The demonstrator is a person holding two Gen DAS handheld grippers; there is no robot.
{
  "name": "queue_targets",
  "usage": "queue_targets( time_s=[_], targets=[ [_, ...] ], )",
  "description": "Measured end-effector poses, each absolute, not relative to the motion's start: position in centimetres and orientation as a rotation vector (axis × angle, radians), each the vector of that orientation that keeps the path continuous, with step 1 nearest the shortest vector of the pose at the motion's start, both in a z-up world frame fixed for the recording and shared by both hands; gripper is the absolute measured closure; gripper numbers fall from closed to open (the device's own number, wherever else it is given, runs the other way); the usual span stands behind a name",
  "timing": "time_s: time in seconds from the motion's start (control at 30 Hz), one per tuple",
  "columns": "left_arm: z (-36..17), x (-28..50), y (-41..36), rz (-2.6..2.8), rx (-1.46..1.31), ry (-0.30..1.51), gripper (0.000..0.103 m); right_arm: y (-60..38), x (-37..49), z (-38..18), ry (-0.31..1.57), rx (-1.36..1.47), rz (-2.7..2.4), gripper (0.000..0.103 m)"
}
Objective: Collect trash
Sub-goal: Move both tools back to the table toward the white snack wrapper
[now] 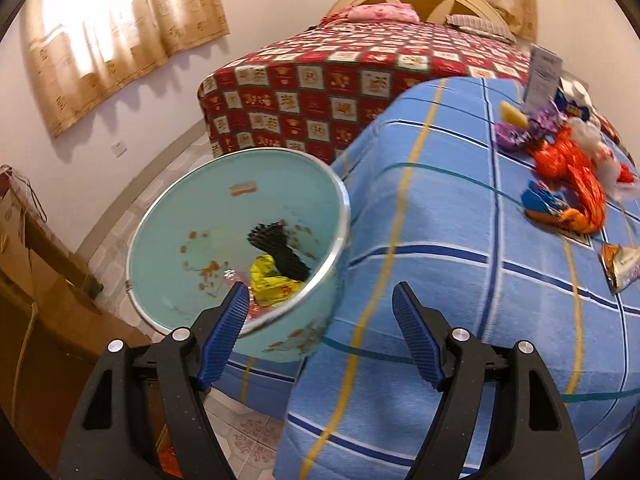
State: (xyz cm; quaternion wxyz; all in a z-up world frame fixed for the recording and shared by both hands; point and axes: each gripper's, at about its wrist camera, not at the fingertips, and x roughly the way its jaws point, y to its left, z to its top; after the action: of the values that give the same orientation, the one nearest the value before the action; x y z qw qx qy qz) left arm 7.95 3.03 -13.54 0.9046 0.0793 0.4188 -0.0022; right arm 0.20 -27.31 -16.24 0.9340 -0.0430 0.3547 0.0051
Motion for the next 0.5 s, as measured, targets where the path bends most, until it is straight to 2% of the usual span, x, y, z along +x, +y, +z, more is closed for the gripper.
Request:
queue_targets(
  time_s=[0.33, 0.4, 0.47, 0.5],
  targets=[
    [-13.7, 8.6, -0.6, -0.039, 0.187, 0.873, 0.029, -26.7, 3.2, -17.2, 0.772, -0.195, 0.097, 0.023],
    [-13.6, 9.0, -1.2, -0.044, 0.184, 0.876, 0.029, -26.8, 3.8, -17.4, 0.800, -0.192, 0.100, 0.029],
    [-13.5, 9.2, -1.6, -0.053, 0.178, 0.877, 0.029, -26.7, 4.2, -17.5, 0.833, -0.187, 0.116, 0.050],
    [-13.5, 9.3, -1.8, -0.059, 0.178, 0.876, 0.029, -26.7, 4.3, -17.7, 0.847, -0.180, 0.124, 0.056]
  ],
)
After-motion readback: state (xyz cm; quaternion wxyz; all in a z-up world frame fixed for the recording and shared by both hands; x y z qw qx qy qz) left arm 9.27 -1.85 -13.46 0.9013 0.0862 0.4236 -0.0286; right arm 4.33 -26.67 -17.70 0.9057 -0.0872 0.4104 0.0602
